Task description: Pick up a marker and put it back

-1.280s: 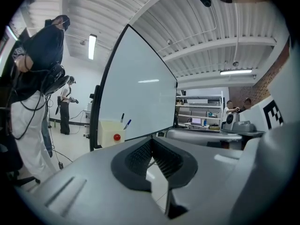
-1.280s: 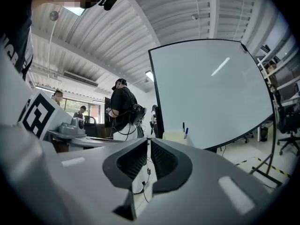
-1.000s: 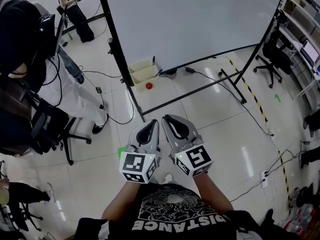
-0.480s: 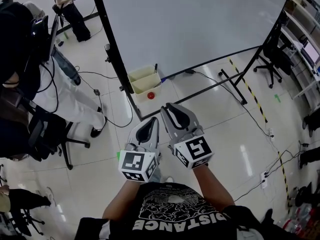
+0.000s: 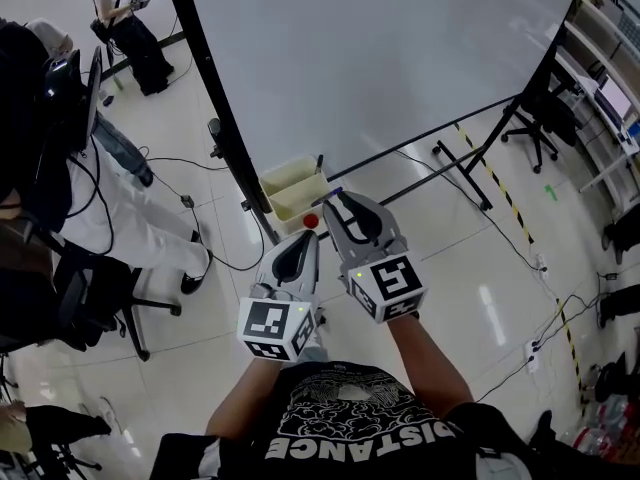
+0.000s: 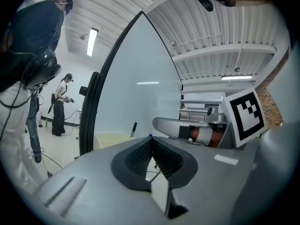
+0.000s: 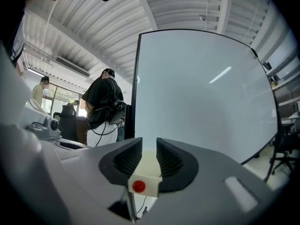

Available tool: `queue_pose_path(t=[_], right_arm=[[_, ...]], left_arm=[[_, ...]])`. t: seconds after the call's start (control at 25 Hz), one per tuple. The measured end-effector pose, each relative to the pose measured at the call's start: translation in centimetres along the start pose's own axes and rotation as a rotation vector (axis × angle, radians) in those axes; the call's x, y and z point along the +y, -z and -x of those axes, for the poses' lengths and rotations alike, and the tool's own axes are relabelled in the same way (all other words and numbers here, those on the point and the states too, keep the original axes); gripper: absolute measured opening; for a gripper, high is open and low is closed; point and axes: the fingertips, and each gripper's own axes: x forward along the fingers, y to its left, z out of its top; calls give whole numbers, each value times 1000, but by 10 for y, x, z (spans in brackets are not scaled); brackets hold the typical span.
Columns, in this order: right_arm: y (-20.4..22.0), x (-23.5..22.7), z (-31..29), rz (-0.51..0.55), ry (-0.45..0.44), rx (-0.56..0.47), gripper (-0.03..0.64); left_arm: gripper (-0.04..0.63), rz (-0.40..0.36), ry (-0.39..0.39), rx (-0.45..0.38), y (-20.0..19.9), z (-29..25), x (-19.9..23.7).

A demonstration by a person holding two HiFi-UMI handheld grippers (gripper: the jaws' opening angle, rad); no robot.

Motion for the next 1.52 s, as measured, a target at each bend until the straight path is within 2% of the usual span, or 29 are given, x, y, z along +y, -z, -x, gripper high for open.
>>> queue_pose_path(t=[0.44, 0.68, 1.08, 1.2, 1.28, 1.52], right_arm=[[10, -29, -47, 26, 62, 64, 94], [16, -39, -67, 29, 71, 106, 118], [33, -50, -94, 8, 89, 144, 118], [36, -53, -98, 0, 103, 147, 102], [37, -54, -99, 5, 108, 145, 48], [36, -51, -101, -2, 103, 137, 35]], left_arm=[[5, 7, 28, 7, -6, -23, 32], [5, 7, 31, 9, -10, -29, 44], [5, 3, 30, 16, -12, -37, 60], [5, 4, 29, 22, -11, -38, 65], [5, 4, 28, 23, -11, -39, 67], [5, 2, 28, 24, -12, -40, 72]])
